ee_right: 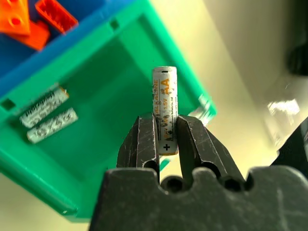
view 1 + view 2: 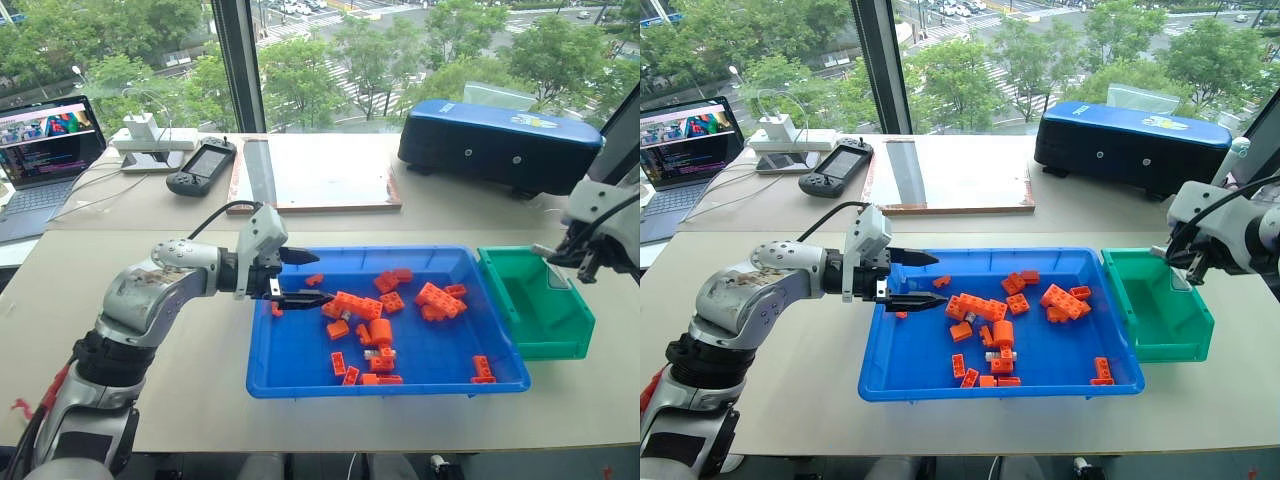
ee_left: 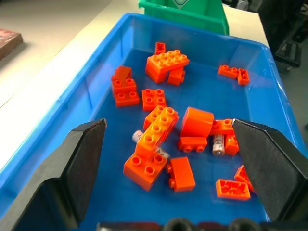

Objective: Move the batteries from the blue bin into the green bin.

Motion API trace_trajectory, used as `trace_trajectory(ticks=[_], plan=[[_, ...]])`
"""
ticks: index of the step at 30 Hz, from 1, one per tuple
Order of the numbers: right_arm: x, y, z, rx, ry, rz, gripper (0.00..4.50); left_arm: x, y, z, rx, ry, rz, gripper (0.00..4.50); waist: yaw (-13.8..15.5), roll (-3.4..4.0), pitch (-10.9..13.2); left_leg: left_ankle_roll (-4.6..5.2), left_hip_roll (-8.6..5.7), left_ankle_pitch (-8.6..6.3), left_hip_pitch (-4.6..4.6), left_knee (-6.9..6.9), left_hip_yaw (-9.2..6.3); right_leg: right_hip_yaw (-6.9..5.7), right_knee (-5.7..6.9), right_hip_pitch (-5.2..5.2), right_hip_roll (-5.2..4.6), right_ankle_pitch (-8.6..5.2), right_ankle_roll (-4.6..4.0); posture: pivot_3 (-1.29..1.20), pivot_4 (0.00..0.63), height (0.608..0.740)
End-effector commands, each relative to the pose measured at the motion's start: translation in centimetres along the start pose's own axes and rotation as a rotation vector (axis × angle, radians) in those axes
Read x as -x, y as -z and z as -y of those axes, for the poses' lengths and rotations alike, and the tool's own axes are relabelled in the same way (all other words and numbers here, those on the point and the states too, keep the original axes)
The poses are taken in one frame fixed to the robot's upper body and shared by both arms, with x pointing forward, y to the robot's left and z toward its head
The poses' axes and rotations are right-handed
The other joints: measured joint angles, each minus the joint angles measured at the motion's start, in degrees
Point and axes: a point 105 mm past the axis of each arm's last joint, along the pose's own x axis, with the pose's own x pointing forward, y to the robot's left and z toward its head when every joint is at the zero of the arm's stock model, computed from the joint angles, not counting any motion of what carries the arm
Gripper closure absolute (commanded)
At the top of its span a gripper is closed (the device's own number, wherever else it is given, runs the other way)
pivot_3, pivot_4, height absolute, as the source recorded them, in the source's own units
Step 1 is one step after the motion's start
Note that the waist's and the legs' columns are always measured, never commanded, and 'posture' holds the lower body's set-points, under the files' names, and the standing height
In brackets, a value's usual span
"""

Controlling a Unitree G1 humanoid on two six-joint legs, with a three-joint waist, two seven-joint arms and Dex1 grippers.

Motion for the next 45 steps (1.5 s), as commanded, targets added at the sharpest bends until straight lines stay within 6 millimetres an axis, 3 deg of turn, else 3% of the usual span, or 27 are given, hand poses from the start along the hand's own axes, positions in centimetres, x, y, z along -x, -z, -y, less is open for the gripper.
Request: trace_trajectory(ticks=[1, 4, 11, 15, 23, 29, 36, 37, 45], plan=[[-0.1, -0.6, -0.5, -0.037, 0.011, 0.048, 3.24, 0.3, -1.1, -0.2, -0.050, -0.008, 0.027, 0.00, -0.09, 0.00, 0.00, 0.00, 0.00, 0.00, 0.00, 0.00, 0.00, 0.00, 0.00, 0.00, 0.00, 0.00, 0.00, 0.00, 0.150, 0.732], [-0.3, -0.7, -0.9, -0.037, 0.004, 0.046, 2.35, 0.6, -1.3, -0.4, -0.056, -0.016, 0.034, 0.00, 0.02, 0.01, 0.01, 0.00, -0.02, 0.00, 0.00, 0.00, 0.00, 0.01, 0.01, -0.01, -0.01, 0.00, 0.00, 0.00, 0.150, 0.732], [1.5, -3.5, -0.3, 0.023, 0.034, 0.124, 0.09, 1.2, -1.5, -0.3, -0.058, -0.023, 0.042, 0.00, 0.43, 0.02, 0.00, 0.00, -0.02, 0.00, -0.01, 0.00, 0.00, 0.01, -0.01, 0.00, -0.03, 0.00, 0.00, 0.00, 0.150, 0.732], [1.7, -8.2, -4.2, 0.102, -0.150, 0.307, 0.09, 1.7, -1.3, -0.1, -0.056, -0.023, 0.036, 0.00, 0.03, 0.02, 0.00, 0.00, 0.00, 0.00, 0.00, 0.00, 0.00, 0.01, -0.03, -0.02, -0.01, 0.00, 0.00, 0.00, 0.150, 0.732], [-0.8, -12.0, -14.3, 0.174, -0.502, 0.421, 0.09, 2.2, -0.6, 0.5, -0.062, -0.019, 0.003, 0.00, 0.50, -0.03, -0.02, 0.00, 0.01, 0.00, -0.01, 0.02, -0.06, -0.01, 0.03, 0.00, -0.03, 0.00, 0.00, 0.00, 0.150, 0.732], [-1.9, -12.9, -15.8, 0.115, -0.524, 0.436, 0.09, 2.3, -0.5, 0.6, -0.063, -0.022, -0.002, 0.00, 0.77, -0.03, -0.01, 0.00, -0.05, 0.00, -0.03, 0.05, -0.09, -0.05, 0.03, 0.03, -0.08, 0.00, 0.00, 0.00, 0.150, 0.732], [-3.9, -12.7, -15.7, 0.030, -0.490, 0.399, 0.09, 2.3, -0.4, 0.7, -0.067, -0.026, -0.007, 0.00, 0.56, -0.03, -0.02, 0.00, -0.06, 0.00, -0.02, 0.05, -0.10, -0.06, 0.07, -0.02, -0.03, 0.00, 0.00, 0.00, 0.150, 0.732], [-4.2, -12.7, -15.7, 0.022, -0.484, 0.391, 0.60, 2.3, -0.4, 0.6, -0.068, -0.026, -0.008, 0.00, 0.57, -0.04, -0.02, 0.00, -0.06, 0.00, -0.02, 0.05, -0.10, -0.06, 0.07, -0.01, -0.03, 0.00, 0.00, 0.00, 0.150, 0.732], [-5.0, -12.4, -16.2, 0.014, -0.496, 0.359, 3.09, 2.3, -0.4, 0.6, -0.074, -0.029, -0.015, 0.00, 0.52, -0.03, -0.02, 0.00, -0.06, 0.00, -0.01, 0.05, -0.10, -0.07, 0.08, -0.01, -0.03, 0.00, 0.00, 0.00, 0.150, 0.732]])
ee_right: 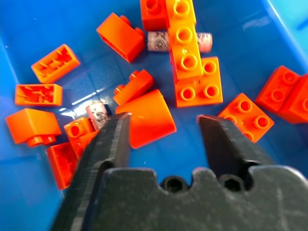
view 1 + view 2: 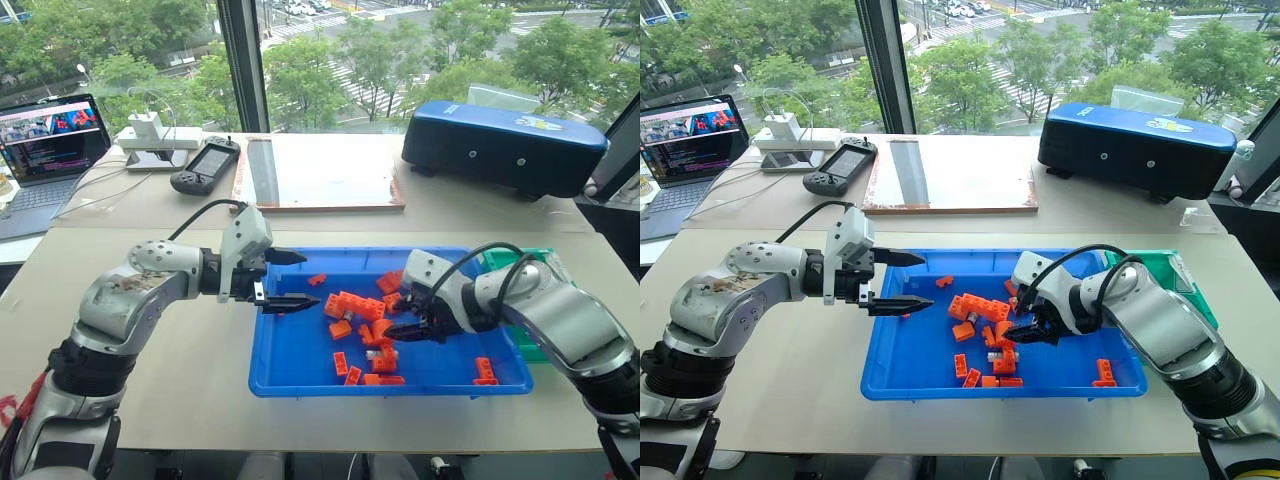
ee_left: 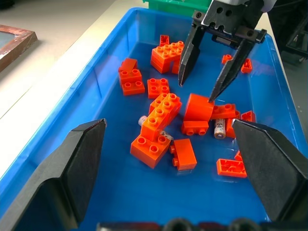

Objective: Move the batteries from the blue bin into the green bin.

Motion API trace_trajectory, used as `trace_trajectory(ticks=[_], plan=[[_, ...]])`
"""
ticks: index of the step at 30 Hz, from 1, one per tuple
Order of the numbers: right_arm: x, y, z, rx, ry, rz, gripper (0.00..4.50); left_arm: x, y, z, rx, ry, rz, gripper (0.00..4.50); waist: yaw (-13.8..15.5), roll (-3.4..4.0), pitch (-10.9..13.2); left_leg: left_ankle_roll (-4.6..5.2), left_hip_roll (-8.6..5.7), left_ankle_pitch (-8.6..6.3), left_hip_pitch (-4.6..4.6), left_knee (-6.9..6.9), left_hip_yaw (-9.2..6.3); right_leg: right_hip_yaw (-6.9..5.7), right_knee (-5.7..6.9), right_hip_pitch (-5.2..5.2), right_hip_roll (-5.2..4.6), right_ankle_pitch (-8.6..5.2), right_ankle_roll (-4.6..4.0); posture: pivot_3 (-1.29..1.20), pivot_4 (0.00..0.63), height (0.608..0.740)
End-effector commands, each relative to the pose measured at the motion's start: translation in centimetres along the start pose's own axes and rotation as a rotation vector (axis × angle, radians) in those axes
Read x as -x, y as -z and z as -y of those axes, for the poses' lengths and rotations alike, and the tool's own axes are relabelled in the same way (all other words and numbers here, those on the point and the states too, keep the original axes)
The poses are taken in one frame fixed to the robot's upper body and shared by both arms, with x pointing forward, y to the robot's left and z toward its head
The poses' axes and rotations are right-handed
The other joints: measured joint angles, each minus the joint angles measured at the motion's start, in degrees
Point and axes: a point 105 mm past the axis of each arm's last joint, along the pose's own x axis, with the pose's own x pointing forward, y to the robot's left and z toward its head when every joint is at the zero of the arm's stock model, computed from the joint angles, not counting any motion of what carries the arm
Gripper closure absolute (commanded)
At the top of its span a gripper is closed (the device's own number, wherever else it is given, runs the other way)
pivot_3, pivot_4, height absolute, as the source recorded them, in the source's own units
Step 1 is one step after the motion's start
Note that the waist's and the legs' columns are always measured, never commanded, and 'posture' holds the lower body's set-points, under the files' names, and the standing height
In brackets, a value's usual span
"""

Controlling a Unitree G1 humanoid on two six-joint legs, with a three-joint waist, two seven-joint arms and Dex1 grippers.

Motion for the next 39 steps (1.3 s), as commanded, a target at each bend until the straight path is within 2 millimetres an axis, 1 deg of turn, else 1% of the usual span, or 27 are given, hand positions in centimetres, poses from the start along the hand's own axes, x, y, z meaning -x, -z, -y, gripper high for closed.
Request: trace_trajectory(ticks=[1, 3, 8, 9, 10, 12, 14, 25, 30, 32, 33, 34, 37, 39], plan=[[0.0, -0.3, -0.3, 0.019, -0.004, 0.004, 3.52, 0.4, -1.0, 0.2, -0.047, -0.003, 0.018, 0.00, 0.02, 0.00, 0.00, 0.00, 0.00, 0.00, 0.00, 0.00, 0.00, 0.00, 0.00, 0.00, 0.00, 0.00, 0.00, 0.00, 0.150, 0.732], [0.1, -0.5, -0.5, 0.023, -0.016, 0.008, 4.16, 0.4, -1.0, 0.1, -0.046, -0.004, 0.018, 0.00, 0.03, 0.00, 0.00, 0.00, 0.00, 0.00, 0.00, 0.00, 0.00, -0.01, 0.00, 0.01, 0.00, 0.00, 0.00, 0.00, 0.150, 0.732], [0.6, -1.2, 0.2, 0.026, 0.022, 0.037, 4.16, 0.4, -0.9, 0.2, -0.042, -0.006, 0.019, 0.00, -0.01, 0.00, 0.00, 0.00, 0.00, 0.00, 0.00, 0.00, 0.00, 0.00, 0.00, 0.00, 0.00, 0.00, 0.00, 0.00, 0.150, 0.732], [0.8, -1.4, 0.4, 0.031, 0.034, 0.042, 3.61, 0.4, -0.9, 0.2, -0.042, -0.005, 0.019, 0.00, -0.01, 0.00, 0.00, 0.00, 0.00, 0.00, 0.00, 0.00, 0.00, 0.00, 0.00, 0.00, 0.00, 0.00, 0.00, 0.00, 0.150, 0.732], [1.0, -1.5, 0.5, 0.035, 0.040, 0.046, 3.43, 0.4, -0.9, 0.2, -0.041, -0.004, 0.019, 0.00, 0.00, 0.00, 0.00, 0.00, 0.00, 0.00, 0.00, 0.00, 0.00, 0.00, 0.00, 0.00, 0.00, 0.00, 0.00, 0.00, 0.150, 0.732], [1.1, -1.8, 0.6, 0.045, 0.047, 0.050, 2.66, 0.3, -0.8, 0.2, -0.040, -0.003, 0.019, 0.00, 0.01, 0.00, 0.00, 0.00, 0.00, 0.00, 0.00, 0.00, 0.00, 0.00, 0.00, 0.00, 0.00, 0.00, 0.00, 0.00, 0.150, 0.732], [1.1, -1.8, 0.5, 0.053, 0.042, 0.049, 2.08, 0.3, -0.8, 0.2, -0.040, -0.002, 0.019, 0.00, 0.02, 0.00, 0.00, 0.00, 0.00, 0.00, 0.00, 0.00, 0.00, 0.00, 0.00, 0.00, 0.00, 0.00, 0.00, 0.00, 0.150, 0.732], [0.2, -1.2, -1.0, 0.070, -0.028, 0.019, 2.08, 0.3, -0.9, 0.2, -0.039, -0.002, 0.017, 0.00, 0.02, 0.00, 0.00, 0.00, 0.00, 0.00, 0.00, 0.00, -0.01, -0.01, 0.00, 0.00, 0.00, 0.00, 0.00, 0.00, 0.150, 0.732], [0.5, -1.9, -1.2, 0.062, -0.045, 0.048, 2.08, 0.4, -0.8, 0.2, -0.039, -0.005, 0.015, 0.00, 0.01, 0.00, 0.00, 0.00, 0.00, 0.00, 0.00, 0.00, -0.01, -0.01, 0.00, 0.00, 0.00, 0.00, 0.00, 0.00, 0.150, 0.732], [0.5, -2.1, -1.2, 0.062, -0.040, 0.054, 1.59, 0.4, -0.8, 0.2, -0.038, -0.006, 0.014, 0.00, 0.01, 0.00, 0.00, 0.00, 0.00, 0.00, 0.00, 0.00, -0.01, -0.01, 0.00, 0.00, 0.00, 0.00, 0.00, 0.00, 0.150, 0.732], [0.6, -2.2, -1.1, 0.067, -0.032, 0.056, 1.45, 0.4, -0.8, 0.2, -0.038, -0.006, 0.015, 0.00, 0.02, 0.00, 0.00, 0.00, 0.00, 0.00, 0.00, 0.00, -0.01, -0.01, 0.00, 0.00, 0.00, 0.00, 0.00, 0.00, 0.150, 0.732], [0.7, -2.3, -0.9, 0.072, -0.024, 0.059, 1.03, 0.4, -0.8, 0.2, -0.037, -0.006, 0.015, 0.00, 0.02, 0.00, 0.00, 0.00, 0.00, 0.00, 0.00, 0.00, -0.01, -0.01, 0.00, 0.00, 0.00, 0.00, 0.00, 0.00, 0.150, 0.732], [0.9, -2.6, -0.5, 0.097, 0.010, 0.067, 0.02, 0.4, -0.8, 0.2, -0.037, -0.005, 0.014, 0.00, 0.01, 0.00, 0.00, 0.00, 0.00, 0.00, 0.00, 0.00, -0.01, -0.01, 0.00, 0.00, 0.00, 0.00, 0.00, 0.00, 0.150, 0.732], [0.9, -2.7, -0.5, 0.104, 0.009, 0.067, 0.02, 0.4, -0.8, 0.2, -0.037, -0.005, 0.014, 0.00, 0.01, 0.00, 0.00, 0.00, 0.00, 0.00, 0.00, 0.00, -0.01, -0.01, 0.00, 0.00, 0.00, 0.00, 0.00, 0.00, 0.150, 0.732]])
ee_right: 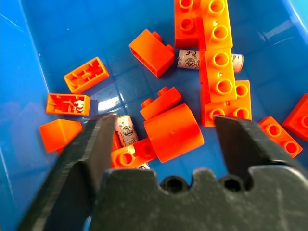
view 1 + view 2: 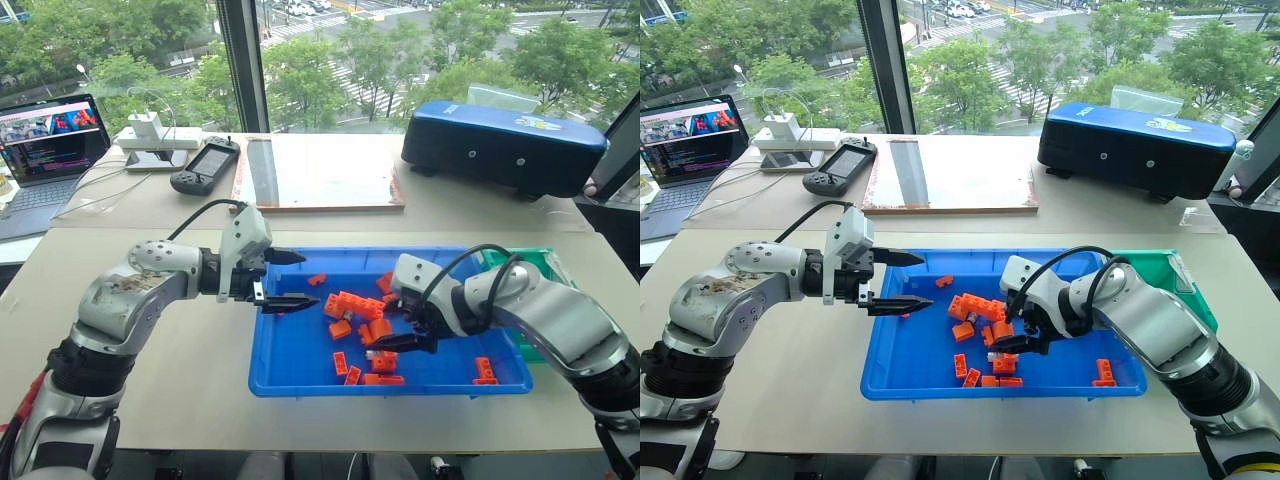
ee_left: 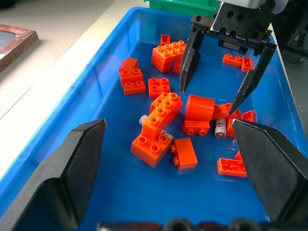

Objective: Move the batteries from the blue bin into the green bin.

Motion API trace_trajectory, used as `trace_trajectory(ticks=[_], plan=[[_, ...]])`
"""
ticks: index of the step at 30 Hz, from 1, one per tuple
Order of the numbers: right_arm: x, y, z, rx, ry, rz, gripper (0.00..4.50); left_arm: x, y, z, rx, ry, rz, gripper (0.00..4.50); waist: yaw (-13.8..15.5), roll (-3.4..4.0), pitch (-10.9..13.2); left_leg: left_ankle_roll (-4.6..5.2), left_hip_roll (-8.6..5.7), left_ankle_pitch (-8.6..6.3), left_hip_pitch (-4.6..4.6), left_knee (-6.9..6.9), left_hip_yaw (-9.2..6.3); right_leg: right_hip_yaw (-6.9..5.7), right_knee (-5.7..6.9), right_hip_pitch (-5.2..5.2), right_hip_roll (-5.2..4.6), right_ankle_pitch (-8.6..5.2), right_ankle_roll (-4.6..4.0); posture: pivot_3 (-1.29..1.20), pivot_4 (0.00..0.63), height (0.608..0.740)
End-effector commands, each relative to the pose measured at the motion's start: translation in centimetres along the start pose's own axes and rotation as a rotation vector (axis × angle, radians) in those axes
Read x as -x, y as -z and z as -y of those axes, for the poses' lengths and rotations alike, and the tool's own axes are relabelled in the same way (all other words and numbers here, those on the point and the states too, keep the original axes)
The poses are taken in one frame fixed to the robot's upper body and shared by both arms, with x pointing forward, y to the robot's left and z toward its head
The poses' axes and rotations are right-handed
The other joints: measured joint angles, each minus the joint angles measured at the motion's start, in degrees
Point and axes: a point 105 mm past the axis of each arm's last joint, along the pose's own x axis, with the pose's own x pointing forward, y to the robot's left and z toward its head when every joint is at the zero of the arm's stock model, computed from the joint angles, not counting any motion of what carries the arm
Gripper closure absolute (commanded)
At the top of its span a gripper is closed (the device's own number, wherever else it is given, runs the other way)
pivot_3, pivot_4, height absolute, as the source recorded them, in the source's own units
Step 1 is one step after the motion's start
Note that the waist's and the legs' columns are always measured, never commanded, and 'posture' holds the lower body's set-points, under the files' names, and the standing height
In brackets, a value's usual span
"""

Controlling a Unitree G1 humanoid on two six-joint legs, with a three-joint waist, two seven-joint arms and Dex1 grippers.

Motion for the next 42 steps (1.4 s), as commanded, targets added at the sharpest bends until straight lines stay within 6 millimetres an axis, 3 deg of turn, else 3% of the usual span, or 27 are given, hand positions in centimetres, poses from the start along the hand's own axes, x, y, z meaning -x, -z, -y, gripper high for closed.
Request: trace_trajectory(ticks=[1, 7, 14, 18, 24, 25, 31, 35, 38, 39, 42], plan=[[0.9, -1.1, 0.3, 0.064, 0.036, 0.033, 0.02, 0.3, -0.8, 0.2, -0.038, -0.001, 0.016, 0.00, 0.02, 0.00, 0.00, 0.00, 0.00, 0.00, 0.00, 0.00, 0.00, 0.00, 0.00, 0.00, 0.00, 0.00, 0.00, 0.00, 0.150, 0.732], [0.1, 0.0, 0.1, 0.067, 0.024, 0.001, 0.02, 0.4, -0.9, 0.3, -0.038, 0.005, 0.017, 0.00, 0.02, 0.00, 0.00, 0.00, 0.00, 0.00, 0.00, 0.00, 0.00, 0.00, 0.00, 0.00, 0.00, 0.00, 0.00, 0.00, 0.150, 0.732], [-0.7, 0.9, 0.1, 0.047, 0.020, -0.011, 0.02, 1.6, -1.5, 1.8, -0.047, 0.108, 0.020, 0.00, -0.09, 0.00, 0.00, 0.00, 0.01, 0.00, 0.00, 0.00, 0.00, 0.00, 0.01, -0.01, 0.01, 0.00, 0.00, 0.00, 0.150, 0.732], [-1.0, 0.9, 0.2, 0.039, 0.025, -0.006, 0.94, 1.8, -1.6, 1.6, -0.063, 0.103, 0.021, 0.00, -0.04, 0.00, 0.00, 0.00, 0.01, 0.00, 0.00, 0.00, 0.00, 0.00, 0.00, 0.00, 0.01, 0.00, 0.00, 0.00, 0.150, 0.732], [-0.9, 0.9, 0.3, 0.037, 0.031, -0.001, 3.06, 1.7, -1.6, 1.4, -0.071, 0.093, 0.021, 0.00, -0.05, 0.00, 0.00, 0.00, 0.01, 0.00, 0.00, 0.00, 0.00, 0.00, 0.00, 0.00, 0.01, 0.00, 0.00, 0.00, 0.150, 0.732], [-0.6, 0.8, 0.4, 0.039, 0.034, 0.001, 3.11, 1.7, -1.6, 1.4, -0.070, 0.093, 0.022, 0.00, -0.05, 0.00, 0.00, 0.00, 0.01, 0.00, 0.00, 0.00, 0.00, 0.00, 0.00, 0.00, 0.01, 0.00, 0.00, 0.00, 0.150, 0.732], [3.4, -0.4, 2.9, 0.042, 0.126, 0.034, 3.11, 1.6, -1.4, 1.4, -0.064, 0.090, 0.023, 0.00, -0.01, 0.00, 0.00, 0.00, 0.00, 0.00, 0.00, 0.00, 0.01, 0.00, -0.01, 0.00, 0.01, 0.00, 0.00, 0.00, 0.150, 0.732], [6.6, 2.0, 6.2, 0.025, 0.291, -0.066, 3.11, 1.4, -1.4, 1.5, -0.061, 0.094, 0.027, 0.00, 0.18, 0.00, 0.00, 0.01, 0.01, 0.00, 0.00, 0.00, 0.01, -0.02, -0.03, 0.02, 0.01, 0.00, 0.00, 0.00, 0.150, 0.732], [7.1, 3.0, 7.2, 0.033, 0.331, -0.096, 3.11, 1.2, -1.4, 1.6, -0.061, 0.096, 0.028, 0.00, 0.12, 0.00, 0.00, 0.01, 0.01, -0.01, 0.00, 0.00, 0.04, 0.00, -0.04, 0.02, 0.00, 0.00, 0.00, 0.00, 0.150, 0.732], [7.1, 3.1, 7.4, 0.026, 0.336, -0.094, 2.31, 1.2, -1.4, 1.6, -0.061, 0.097, 0.028, 0.00, 0.02, 0.00, 0.00, 0.01, 0.02, -0.01, 0.00, 0.00, 0.04, 0.00, -0.03, 0.01, 0.00, 0.00, 0.00, 0.00, 0.150, 0.732], [6.8, 2.4, 6.8, 0.032, 0.310, -0.066, 1.31, 1.1, -1.4, 1.6, -0.060, 0.098, 0.027, 0.00, -0.48, 0.00, 0.00, 0.01, 0.05, 0.00, 0.00, 0.00, 0.06, 0.02, 0.01, -0.04, 0.01, 0.00, 0.00, 0.00, 0.150, 0.732]])
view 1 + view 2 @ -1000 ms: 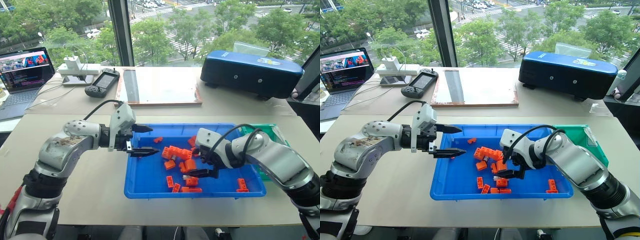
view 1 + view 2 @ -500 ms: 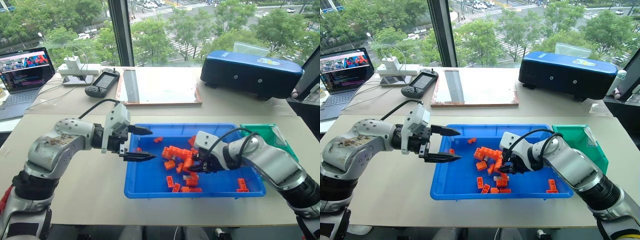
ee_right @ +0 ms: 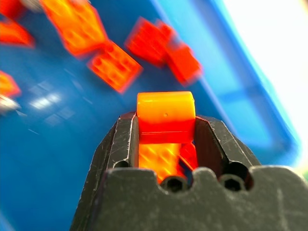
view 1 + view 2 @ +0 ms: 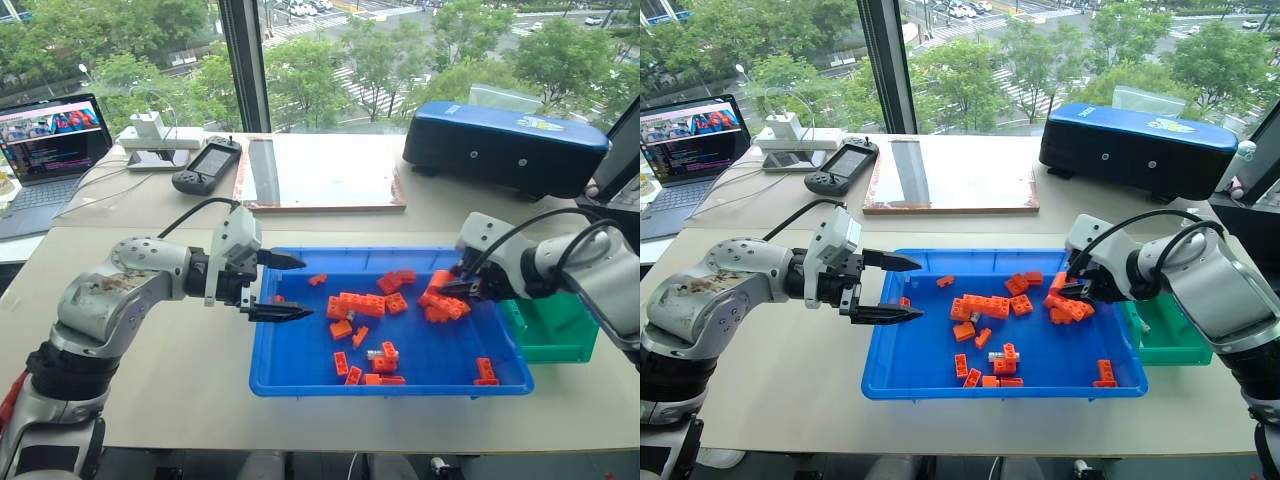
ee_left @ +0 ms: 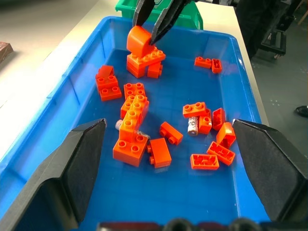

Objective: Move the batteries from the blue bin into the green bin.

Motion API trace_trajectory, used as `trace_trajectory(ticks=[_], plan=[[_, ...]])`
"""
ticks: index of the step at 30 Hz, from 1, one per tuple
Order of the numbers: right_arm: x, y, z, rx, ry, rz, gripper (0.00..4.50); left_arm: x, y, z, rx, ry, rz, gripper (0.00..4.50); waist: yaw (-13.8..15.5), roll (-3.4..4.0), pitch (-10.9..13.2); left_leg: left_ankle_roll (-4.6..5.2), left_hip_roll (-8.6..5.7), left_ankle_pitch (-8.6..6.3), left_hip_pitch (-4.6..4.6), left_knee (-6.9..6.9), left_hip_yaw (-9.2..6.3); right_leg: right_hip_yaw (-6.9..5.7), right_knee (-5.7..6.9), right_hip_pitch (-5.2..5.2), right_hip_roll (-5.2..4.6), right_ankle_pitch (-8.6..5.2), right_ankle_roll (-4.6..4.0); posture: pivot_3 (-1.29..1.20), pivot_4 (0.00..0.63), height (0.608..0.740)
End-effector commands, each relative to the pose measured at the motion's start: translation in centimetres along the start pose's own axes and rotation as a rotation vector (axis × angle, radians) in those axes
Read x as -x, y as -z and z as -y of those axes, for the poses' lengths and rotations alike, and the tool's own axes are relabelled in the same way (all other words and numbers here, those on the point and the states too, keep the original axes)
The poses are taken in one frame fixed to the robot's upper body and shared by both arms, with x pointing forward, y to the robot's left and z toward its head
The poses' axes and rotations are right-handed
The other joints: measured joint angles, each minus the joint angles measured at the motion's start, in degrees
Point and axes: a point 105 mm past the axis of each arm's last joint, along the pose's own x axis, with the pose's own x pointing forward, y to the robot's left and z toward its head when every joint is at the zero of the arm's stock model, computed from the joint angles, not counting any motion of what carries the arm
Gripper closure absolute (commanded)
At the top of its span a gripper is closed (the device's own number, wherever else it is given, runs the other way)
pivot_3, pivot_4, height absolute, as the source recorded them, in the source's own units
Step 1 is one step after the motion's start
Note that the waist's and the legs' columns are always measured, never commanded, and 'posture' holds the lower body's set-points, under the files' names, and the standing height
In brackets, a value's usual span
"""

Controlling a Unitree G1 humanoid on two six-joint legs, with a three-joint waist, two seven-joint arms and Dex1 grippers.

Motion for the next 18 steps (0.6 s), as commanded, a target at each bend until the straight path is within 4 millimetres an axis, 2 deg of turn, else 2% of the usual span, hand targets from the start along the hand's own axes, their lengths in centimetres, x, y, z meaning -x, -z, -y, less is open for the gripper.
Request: trace_trajectory(ticks=[1, 3, 4, 7, 10, 18], plan=[[0.7, -2.0, -0.6, 0.041, -0.010, 0.074, 0.83, 0.0, -0.6, 0.1, -0.035, 0.001, 0.007, 0.00, -0.18, 0.00, 0.00, 0.00, 0.01, 0.00, 0.00, 0.00, 0.00, 0.00, 0.00, 0.00, 0.01, 0.00, 0.00, 0.00, 0.150, 0.732], [0.6, -3.0, -2.3, 0.039, -0.081, 0.106, 0.17, 0.0, -0.5, 0.0, -0.035, 0.000, 0.004, 0.00, -0.24, 0.00, 0.00, 0.00, 0.03, 0.00, 0.00, 0.00, -0.01, 0.00, 0.00, 0.01, 0.02, 0.00, 0.00, 0.00, 0.150, 0.732], [0.5, -3.3, -3.5, 0.035, -0.134, 0.121, 0.02, 0.0, -0.5, 0.0, -0.035, -0.001, 0.003, 0.00, -0.21, 0.00, 0.00, 0.00, 0.03, 0.00, 0.00, 0.00, -0.01, 0.00, 0.00, 0.01, 0.02, 0.00, 0.00, 0.00, 0.150, 0.732], [0.2, -3.7, -6.6, 0.033, -0.271, 0.140, 0.02, -0.1, -0.4, 0.0, -0.035, -0.002, 0.002, 0.00, 0.06, 0.00, 0.00, 0.00, 0.02, 0.00, 0.00, 0.00, -0.04, -0.01, 0.00, 0.02, 0.02, 0.00, 0.00, 0.00, 0.150, 0.732], [-0.2, -3.4, -8.6, 0.049, -0.342, 0.130, 0.02, -0.1, -0.4, -0.1, -0.035, -0.003, 0.000, 0.00, 0.44, 0.00, 0.00, 0.00, 0.01, 0.00, 0.00, 0.00, -0.05, -0.01, -0.03, 0.06, 0.01, 0.00, 0.00, 0.00, 0.150, 0.732], [-1.7, -3.3, -10.0, -0.010, -0.408, 0.150, 0.02, -0.1, -0.3, -0.1, -0.040, -0.007, -0.007, 0.00, 0.47, 0.00, 0.00, 0.00, -0.03, 0.00, 0.00, 0.01, -0.05, -0.02, -0.02, 0.05, -0.01, 0.00, 0.00, 0.00, 0.150, 0.732]])
